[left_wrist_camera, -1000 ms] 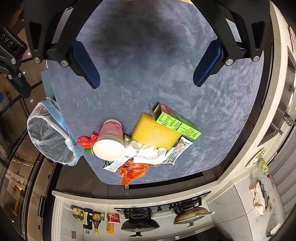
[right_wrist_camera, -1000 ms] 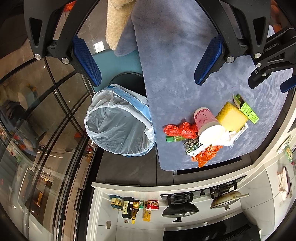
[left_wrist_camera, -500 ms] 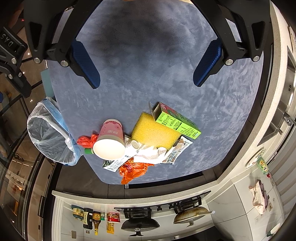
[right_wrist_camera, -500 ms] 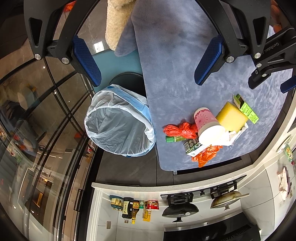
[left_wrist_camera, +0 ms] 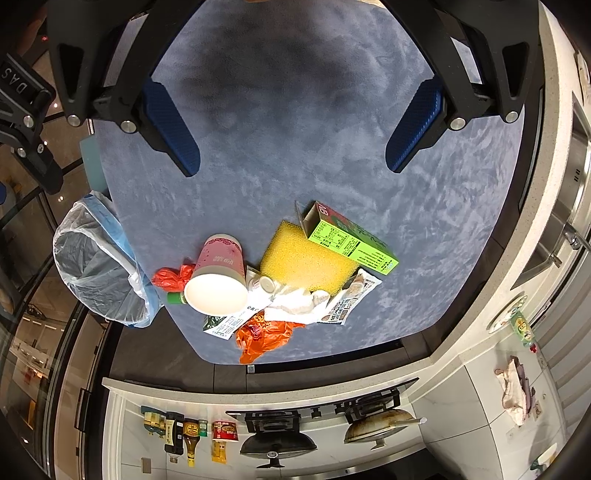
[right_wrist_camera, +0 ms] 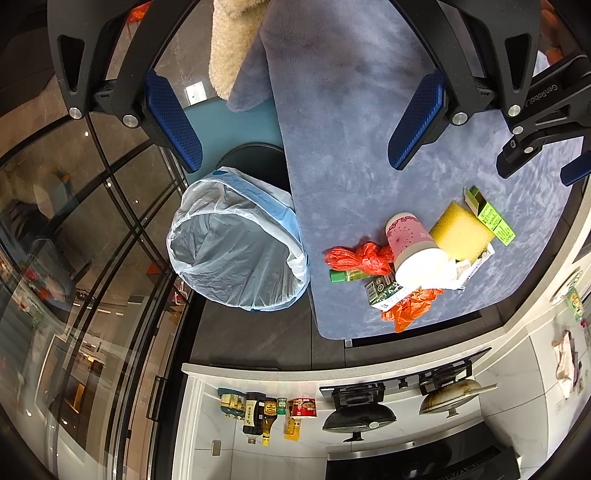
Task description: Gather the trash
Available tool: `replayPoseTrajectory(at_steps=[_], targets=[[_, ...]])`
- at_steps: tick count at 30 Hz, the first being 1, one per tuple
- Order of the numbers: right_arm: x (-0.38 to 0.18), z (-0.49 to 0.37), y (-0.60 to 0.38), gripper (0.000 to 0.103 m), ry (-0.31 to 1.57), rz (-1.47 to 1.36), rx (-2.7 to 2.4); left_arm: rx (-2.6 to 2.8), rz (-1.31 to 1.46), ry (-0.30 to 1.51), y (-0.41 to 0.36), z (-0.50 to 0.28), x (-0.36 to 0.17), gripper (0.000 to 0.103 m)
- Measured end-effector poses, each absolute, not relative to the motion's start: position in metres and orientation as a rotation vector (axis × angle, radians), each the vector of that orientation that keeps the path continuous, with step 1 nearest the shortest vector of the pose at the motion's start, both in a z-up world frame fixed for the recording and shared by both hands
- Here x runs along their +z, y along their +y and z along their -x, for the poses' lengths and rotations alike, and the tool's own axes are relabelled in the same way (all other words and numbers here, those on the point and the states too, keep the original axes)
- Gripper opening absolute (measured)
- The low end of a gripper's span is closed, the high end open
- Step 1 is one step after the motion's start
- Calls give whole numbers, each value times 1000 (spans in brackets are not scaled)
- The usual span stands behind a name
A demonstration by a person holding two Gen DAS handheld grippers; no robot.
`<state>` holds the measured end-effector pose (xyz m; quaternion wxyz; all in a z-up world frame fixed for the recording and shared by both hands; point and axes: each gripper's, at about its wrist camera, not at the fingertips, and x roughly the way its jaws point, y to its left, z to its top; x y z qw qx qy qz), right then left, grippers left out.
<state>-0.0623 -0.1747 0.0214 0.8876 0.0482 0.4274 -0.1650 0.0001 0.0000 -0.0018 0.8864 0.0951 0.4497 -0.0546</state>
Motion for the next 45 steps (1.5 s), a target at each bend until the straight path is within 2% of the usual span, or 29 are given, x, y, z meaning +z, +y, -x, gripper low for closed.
replayPoseTrajectory(at_steps=[45], targets=[[16,57,-174,96,900,-107,-334,-97,-144,949,10,-6,-7,96]])
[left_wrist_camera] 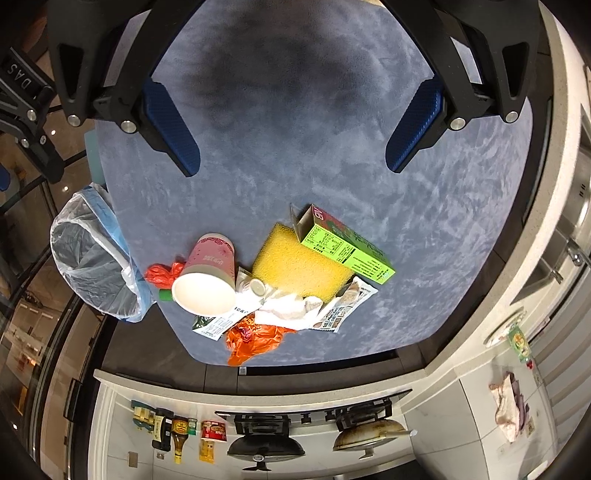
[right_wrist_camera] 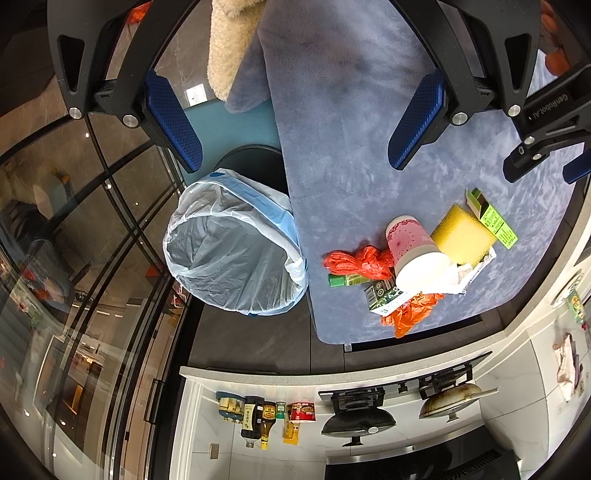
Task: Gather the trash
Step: 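Grasp the green wasabi box with the left tool while the right tool grasps the paper cup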
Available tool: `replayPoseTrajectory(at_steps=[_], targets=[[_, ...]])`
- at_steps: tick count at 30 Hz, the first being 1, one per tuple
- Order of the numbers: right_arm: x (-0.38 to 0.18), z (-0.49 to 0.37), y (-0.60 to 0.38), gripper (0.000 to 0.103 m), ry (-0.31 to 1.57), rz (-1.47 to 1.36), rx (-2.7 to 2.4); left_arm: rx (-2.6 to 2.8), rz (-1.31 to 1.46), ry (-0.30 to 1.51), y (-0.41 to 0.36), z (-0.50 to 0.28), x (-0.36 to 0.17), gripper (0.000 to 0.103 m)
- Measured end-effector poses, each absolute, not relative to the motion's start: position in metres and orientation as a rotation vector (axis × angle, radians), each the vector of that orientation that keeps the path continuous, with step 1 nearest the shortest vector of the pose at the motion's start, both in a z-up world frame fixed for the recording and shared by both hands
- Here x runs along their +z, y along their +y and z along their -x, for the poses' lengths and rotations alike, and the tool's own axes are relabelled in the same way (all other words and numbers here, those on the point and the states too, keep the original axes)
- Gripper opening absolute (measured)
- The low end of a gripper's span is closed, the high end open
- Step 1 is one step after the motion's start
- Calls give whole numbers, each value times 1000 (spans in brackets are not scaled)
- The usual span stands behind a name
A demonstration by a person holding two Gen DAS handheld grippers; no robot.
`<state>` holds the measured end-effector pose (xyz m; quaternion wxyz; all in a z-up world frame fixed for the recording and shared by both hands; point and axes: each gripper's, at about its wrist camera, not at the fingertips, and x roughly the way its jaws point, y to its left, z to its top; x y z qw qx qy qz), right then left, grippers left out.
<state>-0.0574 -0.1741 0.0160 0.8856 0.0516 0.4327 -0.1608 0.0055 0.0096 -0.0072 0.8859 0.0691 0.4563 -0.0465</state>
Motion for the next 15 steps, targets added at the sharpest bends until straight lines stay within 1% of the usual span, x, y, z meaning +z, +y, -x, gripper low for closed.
replayPoseTrajectory(at_steps=[7,12,15], targets=[[4,48,-169,96,899,-100,-312,-13,-72,937,40,-31,-20,96],[-5,36,-167,96,914,-98,-312,89,41,953,73,-71,-35,96],[-10,27,-166,96,913,-99,-311,109,45,979,78,-99,-49,96]])
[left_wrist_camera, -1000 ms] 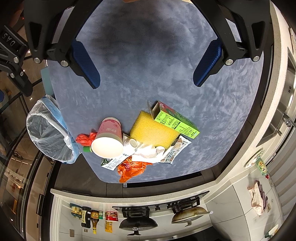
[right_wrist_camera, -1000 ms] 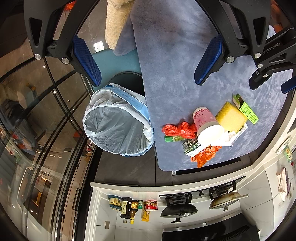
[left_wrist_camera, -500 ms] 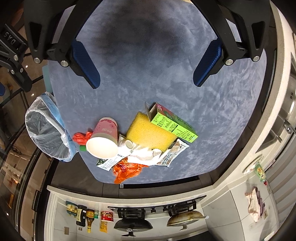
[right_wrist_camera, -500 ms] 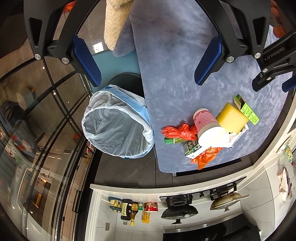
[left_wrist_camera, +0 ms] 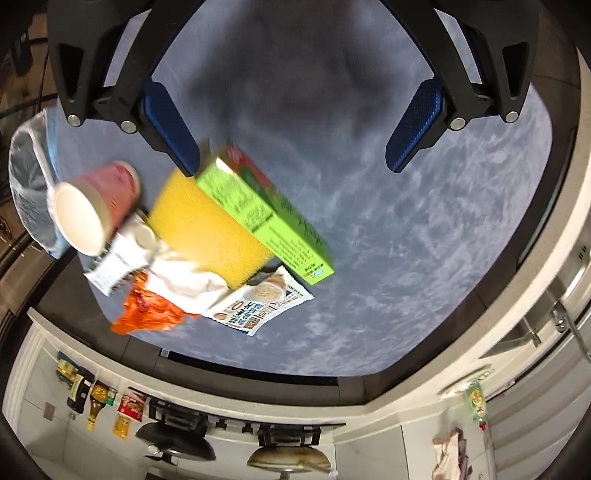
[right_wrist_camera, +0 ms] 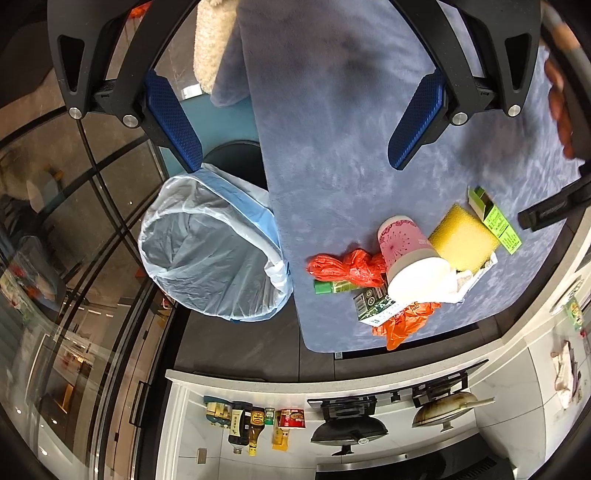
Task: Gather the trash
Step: 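Grasp the green wasabi box with the left tool while the right tool grasps the paper cup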
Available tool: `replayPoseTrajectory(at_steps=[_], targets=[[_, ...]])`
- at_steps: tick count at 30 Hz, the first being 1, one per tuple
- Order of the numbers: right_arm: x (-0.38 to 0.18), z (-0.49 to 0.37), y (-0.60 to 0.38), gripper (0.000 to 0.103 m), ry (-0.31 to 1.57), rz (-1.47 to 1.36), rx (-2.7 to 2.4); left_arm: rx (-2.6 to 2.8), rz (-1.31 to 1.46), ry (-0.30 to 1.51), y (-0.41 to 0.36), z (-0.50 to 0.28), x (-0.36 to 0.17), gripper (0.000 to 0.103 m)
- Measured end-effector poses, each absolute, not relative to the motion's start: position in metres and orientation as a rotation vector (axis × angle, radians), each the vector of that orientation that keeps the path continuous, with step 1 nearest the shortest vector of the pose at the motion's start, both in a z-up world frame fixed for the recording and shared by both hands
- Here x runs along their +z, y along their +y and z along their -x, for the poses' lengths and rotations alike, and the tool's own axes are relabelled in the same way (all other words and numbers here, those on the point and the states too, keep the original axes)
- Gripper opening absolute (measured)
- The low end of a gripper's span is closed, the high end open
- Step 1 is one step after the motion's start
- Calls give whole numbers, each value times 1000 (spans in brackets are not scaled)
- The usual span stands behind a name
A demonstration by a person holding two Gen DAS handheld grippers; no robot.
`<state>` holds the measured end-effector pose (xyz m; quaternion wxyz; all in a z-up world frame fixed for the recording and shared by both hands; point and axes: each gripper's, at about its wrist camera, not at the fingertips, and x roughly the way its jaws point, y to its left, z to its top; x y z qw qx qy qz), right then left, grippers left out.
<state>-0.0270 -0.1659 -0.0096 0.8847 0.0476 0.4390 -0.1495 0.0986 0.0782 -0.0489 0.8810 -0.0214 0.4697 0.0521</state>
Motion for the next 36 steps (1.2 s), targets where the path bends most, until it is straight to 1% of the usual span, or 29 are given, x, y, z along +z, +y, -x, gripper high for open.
replayPoseTrajectory(at_steps=[9,15,16,17,20,24,26,29,36], targets=[[-20,1,-157,96,929,-90,-297,98,-12,1021,66,-144,-82,96],[-25,-10,-151,96,940,-74,-282,64,28,1044,80,-141,-89,97],[-25,-11,-151,96,942,-73,-280,60,28,1038,84,-137,-87,94],[-26,-12,-150,96,943,-74,-278,66,23,1041,88,-134,-86,85],[-27,-17,-148,96,942,-74,-265,70,42,1077,104,-132,-90,71],[-27,-28,-141,96,934,-71,-243,81,76,1097,116,-131,-98,69],[-25,-34,-138,96,914,-63,-226,49,94,1097,113,-130,-99,55],[-28,-46,-135,96,887,-73,-195,18,111,1098,108,-130,-98,50],[-43,-74,-113,96,864,-60,-120,-57,143,1109,106,-125,-96,42]])
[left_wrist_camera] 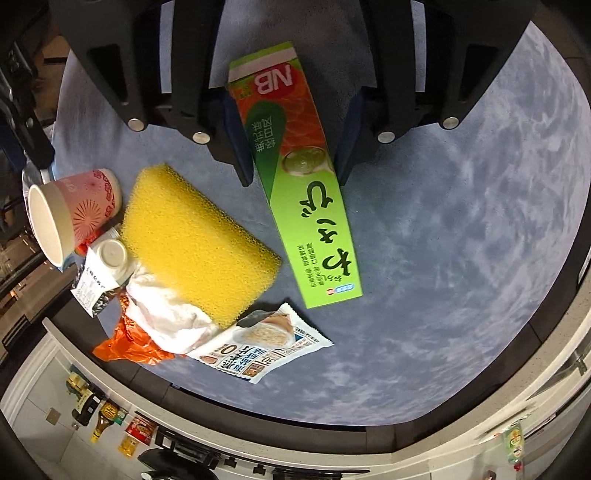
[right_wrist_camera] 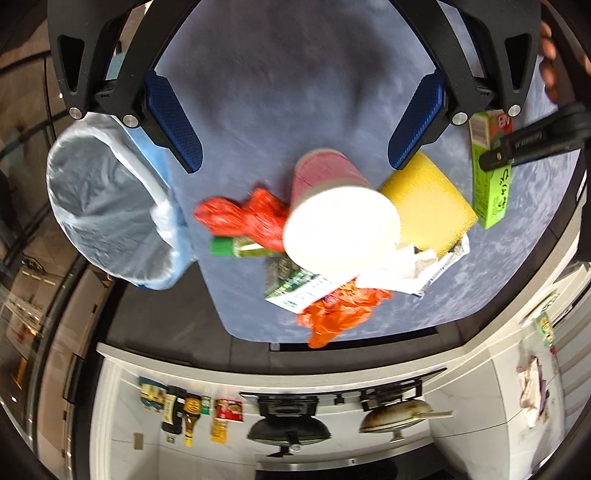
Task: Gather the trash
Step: 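Grasp the green wasabi box with the left tool while the right tool grasps the paper cup, then carry the wasabi box and paper cup over the trash bin with both tools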
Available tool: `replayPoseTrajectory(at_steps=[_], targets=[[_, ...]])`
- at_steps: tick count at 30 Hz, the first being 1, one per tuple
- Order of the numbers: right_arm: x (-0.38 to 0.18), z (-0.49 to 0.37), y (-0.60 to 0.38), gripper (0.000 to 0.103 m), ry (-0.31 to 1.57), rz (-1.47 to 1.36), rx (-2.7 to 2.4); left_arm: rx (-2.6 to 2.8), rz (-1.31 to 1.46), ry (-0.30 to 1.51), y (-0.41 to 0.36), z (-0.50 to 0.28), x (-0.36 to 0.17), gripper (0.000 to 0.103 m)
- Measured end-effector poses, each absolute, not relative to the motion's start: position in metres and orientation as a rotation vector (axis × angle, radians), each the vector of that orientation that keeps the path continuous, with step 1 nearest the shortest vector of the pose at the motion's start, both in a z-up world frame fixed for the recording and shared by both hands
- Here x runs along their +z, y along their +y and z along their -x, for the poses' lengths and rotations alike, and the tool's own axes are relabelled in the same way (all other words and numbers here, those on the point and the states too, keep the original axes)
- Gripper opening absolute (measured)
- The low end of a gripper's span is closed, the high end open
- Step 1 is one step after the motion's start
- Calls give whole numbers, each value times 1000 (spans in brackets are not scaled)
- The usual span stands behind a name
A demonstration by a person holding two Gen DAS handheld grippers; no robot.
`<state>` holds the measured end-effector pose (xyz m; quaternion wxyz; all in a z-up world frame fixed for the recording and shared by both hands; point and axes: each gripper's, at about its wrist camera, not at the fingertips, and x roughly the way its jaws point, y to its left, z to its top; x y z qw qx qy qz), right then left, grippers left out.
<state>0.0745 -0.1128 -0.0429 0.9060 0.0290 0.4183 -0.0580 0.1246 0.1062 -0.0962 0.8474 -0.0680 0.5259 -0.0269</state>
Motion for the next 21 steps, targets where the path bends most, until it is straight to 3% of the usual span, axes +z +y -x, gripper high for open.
replayPoseTrajectory(at_steps=[11,13,15,16,21], targets=[[-54,-114,-104,96,830,-18,-136,-88,94,1114,98,-116,-95,41],[-55,-117,-103,86,828,-19,-122,-89,86,1112,96,-116,-95,41],[-56,-118,-102,68,837,-21,-108,-91,86,1113,96,-115,-94,41],[-55,-117,-103,64,839,-27,-100,-91,86,1112,96,-114,-94,41],[-48,-108,-107,62,814,-64,-70,-92,80,1101,96,-109,-88,41]])
